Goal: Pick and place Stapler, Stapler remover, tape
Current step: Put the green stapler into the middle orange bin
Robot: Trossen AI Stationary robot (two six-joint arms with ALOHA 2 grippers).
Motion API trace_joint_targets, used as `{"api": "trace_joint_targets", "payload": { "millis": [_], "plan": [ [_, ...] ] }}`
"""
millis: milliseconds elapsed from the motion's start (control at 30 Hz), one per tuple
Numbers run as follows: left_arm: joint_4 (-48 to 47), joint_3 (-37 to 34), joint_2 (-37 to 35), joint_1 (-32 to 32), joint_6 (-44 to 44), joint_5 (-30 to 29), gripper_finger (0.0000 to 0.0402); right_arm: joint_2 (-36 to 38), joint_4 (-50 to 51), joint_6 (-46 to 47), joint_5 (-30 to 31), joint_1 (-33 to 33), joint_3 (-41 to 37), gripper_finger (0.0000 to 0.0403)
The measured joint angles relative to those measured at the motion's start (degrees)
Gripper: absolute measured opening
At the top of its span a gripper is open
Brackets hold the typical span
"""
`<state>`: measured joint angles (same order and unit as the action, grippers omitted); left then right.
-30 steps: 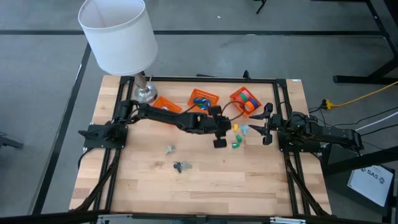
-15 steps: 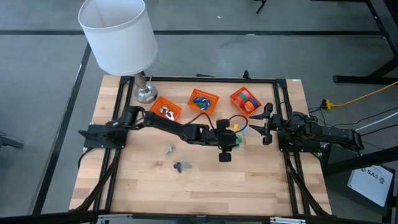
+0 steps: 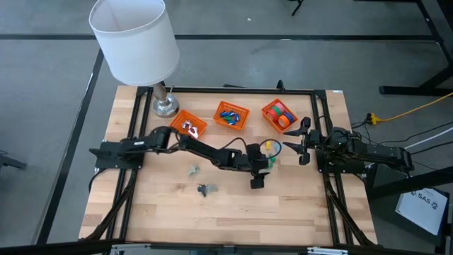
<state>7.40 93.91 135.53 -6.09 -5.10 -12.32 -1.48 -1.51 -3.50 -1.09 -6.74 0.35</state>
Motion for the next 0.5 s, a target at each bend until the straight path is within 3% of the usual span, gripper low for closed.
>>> {"api": "trace_joint_targets", "payload": {
  "millis": [267, 500],
  "plan": [
    [7.1, 0.1, 4.7, 0.5, -1.4, 0.3, 0.0258, 0.0, 0.0, 0.0, 0.0, 0.0, 0.0, 0.0188],
    [6.9, 0.2, 4.9, 0.9, -2.6, 1.3, 0.0252, 0.0, 0.0, 0.0, 0.0, 0.0, 0.0, 0.0188]
  ]
}}
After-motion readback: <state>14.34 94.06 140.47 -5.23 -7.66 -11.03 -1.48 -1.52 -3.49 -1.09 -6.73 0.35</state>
